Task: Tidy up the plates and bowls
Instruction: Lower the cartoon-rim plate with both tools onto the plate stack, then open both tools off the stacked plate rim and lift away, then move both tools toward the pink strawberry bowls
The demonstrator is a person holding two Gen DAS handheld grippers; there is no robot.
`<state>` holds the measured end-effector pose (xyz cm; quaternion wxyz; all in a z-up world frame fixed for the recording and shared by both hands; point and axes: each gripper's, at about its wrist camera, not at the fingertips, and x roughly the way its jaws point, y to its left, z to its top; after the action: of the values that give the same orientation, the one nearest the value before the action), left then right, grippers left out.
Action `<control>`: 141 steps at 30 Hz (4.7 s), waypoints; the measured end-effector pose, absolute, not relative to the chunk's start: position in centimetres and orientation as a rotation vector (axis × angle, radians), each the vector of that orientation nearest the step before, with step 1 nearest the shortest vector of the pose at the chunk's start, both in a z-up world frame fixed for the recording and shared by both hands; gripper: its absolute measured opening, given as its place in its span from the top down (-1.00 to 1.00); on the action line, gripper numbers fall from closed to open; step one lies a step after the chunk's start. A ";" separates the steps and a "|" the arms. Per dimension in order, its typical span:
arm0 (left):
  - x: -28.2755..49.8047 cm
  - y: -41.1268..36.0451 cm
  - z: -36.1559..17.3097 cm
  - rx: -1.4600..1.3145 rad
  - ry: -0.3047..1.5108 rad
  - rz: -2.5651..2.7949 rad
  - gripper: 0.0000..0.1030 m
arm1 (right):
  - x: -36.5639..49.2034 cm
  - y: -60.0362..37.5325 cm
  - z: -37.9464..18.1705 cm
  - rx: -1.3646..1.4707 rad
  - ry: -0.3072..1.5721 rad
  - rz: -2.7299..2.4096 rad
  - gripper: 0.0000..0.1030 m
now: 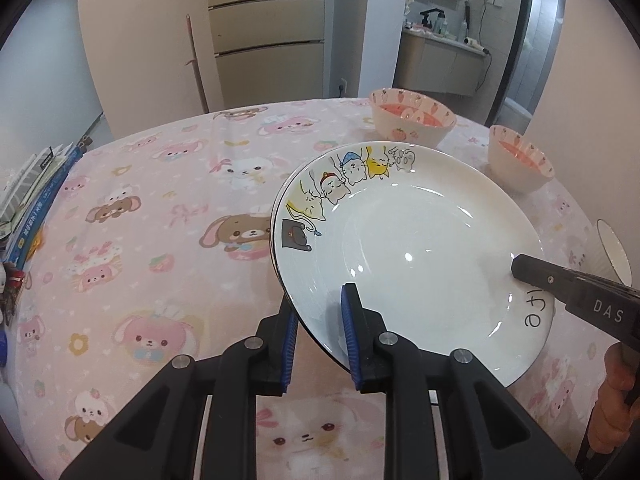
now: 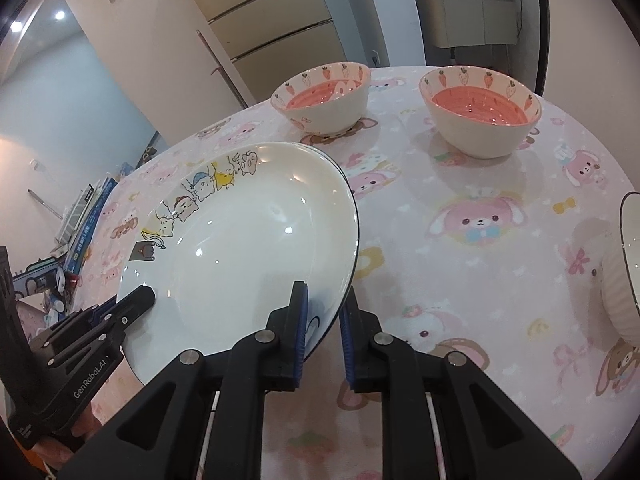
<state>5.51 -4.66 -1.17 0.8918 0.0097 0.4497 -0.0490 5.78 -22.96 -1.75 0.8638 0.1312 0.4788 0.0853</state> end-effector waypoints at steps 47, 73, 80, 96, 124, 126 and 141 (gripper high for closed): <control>6.8 -4.4 -1.1 0.053 0.924 -0.036 0.85 | 7.4 -24.1 -1.2 0.293 0.961 0.179 0.83; 5.6 -5.2 2.9 0.050 0.792 -0.090 0.85 | 7.1 -24.2 1.2 0.270 0.916 0.199 0.83; 4.8 -5.2 3.8 0.036 0.758 -0.103 0.54 | 6.0 -24.0 2.9 0.228 0.852 0.178 0.83; 0.0 -6.9 8.2 0.137 0.381 -0.116 -1.00 | 2.2 -24.1 8.2 0.065 0.495 0.048 -0.96; -1.2 -9.9 12.0 0.000 0.285 -0.256 -1.00 | -1.9 -30.8 11.1 -0.032 0.401 -0.105 -0.95; -1.0 -10.5 12.1 -0.008 0.284 -0.273 -1.00 | -1.9 -31.2 11.0 -0.024 0.418 -0.084 -0.84; 4.6 -16.2 11.0 0.003 0.387 -0.355 -1.00 | 0.4 -34.9 9.5 0.028 0.496 -0.070 -0.67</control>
<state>4.63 -16.20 10.97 0.9657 0.0014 0.1913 -0.1756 0.39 -34.93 9.55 0.9687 0.0140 0.2453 -0.0345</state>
